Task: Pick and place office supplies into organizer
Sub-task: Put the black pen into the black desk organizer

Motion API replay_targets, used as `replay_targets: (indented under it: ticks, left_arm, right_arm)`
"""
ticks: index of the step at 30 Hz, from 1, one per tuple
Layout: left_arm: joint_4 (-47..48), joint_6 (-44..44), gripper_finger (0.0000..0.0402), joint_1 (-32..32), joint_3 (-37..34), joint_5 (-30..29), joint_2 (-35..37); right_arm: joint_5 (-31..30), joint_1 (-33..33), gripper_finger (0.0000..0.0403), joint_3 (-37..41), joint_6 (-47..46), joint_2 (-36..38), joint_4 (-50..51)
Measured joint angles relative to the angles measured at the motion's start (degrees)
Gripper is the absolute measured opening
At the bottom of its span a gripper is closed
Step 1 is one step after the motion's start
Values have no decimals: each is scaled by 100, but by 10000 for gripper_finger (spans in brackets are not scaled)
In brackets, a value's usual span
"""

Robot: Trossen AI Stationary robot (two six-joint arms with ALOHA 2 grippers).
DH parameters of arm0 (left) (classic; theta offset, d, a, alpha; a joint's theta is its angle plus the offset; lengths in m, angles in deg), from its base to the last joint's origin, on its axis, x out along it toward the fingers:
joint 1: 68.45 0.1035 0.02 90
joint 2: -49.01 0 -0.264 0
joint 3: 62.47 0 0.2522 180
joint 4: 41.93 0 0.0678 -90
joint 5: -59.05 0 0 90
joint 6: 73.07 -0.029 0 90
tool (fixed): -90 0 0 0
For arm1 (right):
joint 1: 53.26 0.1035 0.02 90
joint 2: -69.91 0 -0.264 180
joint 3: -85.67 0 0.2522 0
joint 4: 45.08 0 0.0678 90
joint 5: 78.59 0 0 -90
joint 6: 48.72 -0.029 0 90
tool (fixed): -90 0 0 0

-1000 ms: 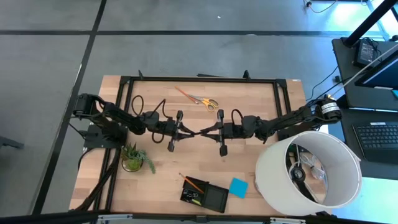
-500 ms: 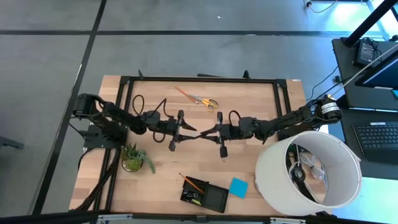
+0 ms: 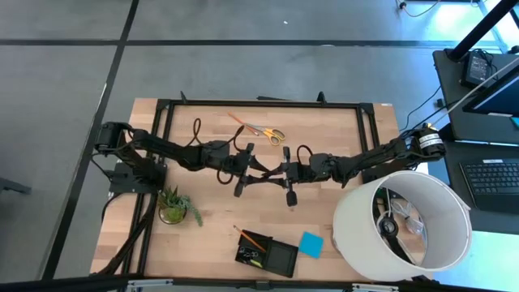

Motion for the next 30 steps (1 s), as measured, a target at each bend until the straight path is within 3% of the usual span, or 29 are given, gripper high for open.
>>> replay_targets:
  ticks: [7,14,20,30]
  left_arm:
    - [69,-2,117,0,16,16,-2]
    - [135,-233,28,-8,17,42,-2]
    - [198,-460,27,-87,25,-51,-2]
    - [571,-302,27,-151,30,-46,-11]
  right_arm:
    - [-8,0,51,0,15,4,66]
    - [-46,-2,62,0,-130,7,144]
    - [24,9,128,0,-151,7,195]
    - [-11,10,202,-4,-107,8,753]
